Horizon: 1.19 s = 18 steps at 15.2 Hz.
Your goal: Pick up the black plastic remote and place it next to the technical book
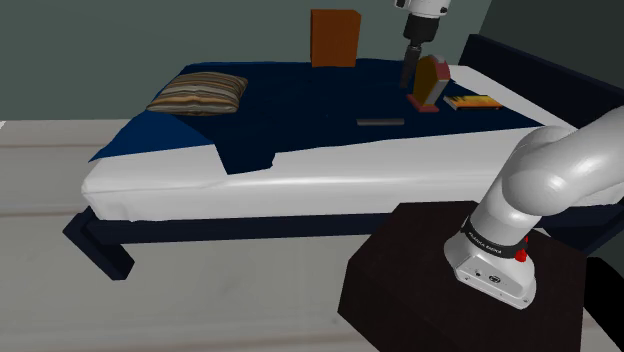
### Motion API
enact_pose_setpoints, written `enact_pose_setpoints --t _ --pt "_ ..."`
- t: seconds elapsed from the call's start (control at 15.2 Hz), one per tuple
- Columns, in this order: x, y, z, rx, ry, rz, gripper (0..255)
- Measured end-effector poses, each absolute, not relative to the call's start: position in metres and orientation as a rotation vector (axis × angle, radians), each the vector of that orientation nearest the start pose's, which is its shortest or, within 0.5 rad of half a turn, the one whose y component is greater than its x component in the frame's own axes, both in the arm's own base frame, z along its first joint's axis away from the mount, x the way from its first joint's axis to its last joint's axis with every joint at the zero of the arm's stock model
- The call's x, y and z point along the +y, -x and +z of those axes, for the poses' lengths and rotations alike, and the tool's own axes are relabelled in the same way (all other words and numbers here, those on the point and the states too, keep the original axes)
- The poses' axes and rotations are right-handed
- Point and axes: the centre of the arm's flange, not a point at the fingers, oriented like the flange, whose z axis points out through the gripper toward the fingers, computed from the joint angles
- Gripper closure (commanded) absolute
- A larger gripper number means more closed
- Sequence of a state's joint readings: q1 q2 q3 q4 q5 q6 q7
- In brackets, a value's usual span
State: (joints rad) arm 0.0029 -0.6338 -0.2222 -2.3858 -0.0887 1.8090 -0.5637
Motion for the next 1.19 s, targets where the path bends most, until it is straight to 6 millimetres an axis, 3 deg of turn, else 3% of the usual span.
enact_pose_setpoints --t 0.86,1.19 --pt "-0.222 -0.431 0.427 -0.91 2.95 0.0 0" --pt "-0.259 -0.462 0.387 -1.02 2.902 0.034 0"
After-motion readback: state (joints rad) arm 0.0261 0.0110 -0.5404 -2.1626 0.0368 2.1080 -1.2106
